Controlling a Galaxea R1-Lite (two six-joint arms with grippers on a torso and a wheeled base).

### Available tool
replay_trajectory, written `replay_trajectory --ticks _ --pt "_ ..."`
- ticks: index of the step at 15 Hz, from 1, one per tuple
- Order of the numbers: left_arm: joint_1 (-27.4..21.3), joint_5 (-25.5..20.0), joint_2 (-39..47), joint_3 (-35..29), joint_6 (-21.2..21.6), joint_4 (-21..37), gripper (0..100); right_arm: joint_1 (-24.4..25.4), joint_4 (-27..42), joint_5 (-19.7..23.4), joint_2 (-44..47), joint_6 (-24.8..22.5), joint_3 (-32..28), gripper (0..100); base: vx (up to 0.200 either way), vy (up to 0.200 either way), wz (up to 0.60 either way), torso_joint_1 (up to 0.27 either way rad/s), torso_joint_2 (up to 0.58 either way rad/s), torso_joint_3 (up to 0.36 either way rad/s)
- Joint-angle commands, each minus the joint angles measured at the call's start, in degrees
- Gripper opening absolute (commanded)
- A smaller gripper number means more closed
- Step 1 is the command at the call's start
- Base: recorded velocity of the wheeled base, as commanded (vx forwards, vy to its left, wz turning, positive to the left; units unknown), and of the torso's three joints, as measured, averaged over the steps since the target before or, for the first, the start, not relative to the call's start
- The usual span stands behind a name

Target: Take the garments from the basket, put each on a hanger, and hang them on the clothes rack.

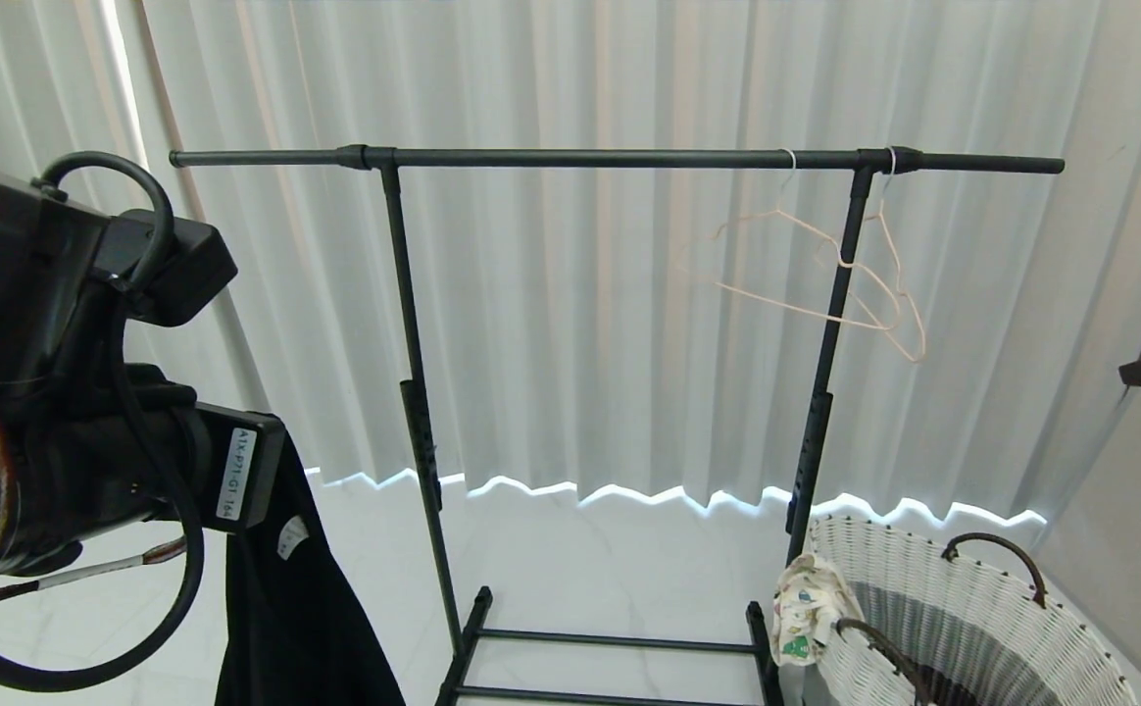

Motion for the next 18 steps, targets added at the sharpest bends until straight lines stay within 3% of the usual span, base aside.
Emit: replay_trajectory --ticks 1,10,13,18 --pt "0.2 0.0 0.0 0.0 0.1 0.0 0 -0.7 -1.3 0.0 1.2 0.0 0.0 100 0.0 0.0 0.0 0.183 -0.46 -0.276" --pt "0.2 0.0 -0.1 0.0 0.5 0.0 0 -1.9 -6.0 0.1 3.4 0.0 0.2 100 0.0 0.0 0.0 0.216 -0.49 -0.278" --pt "0.2 -0.1 -0.2 0.0 0.4 0.0 0 -3.4 -6.0 1.9 3.7 -0.2 0.2 100 0.2 0.0 0.0 0.207 -0.45 -0.245" --pt "0.1 -0.1 -0.1 -0.1 0.4 -0.1 0 -5.3 -6.2 4.1 5.2 -0.3 0.1 100 0.2 0.0 0.0 0.042 -0.07 -0.04"
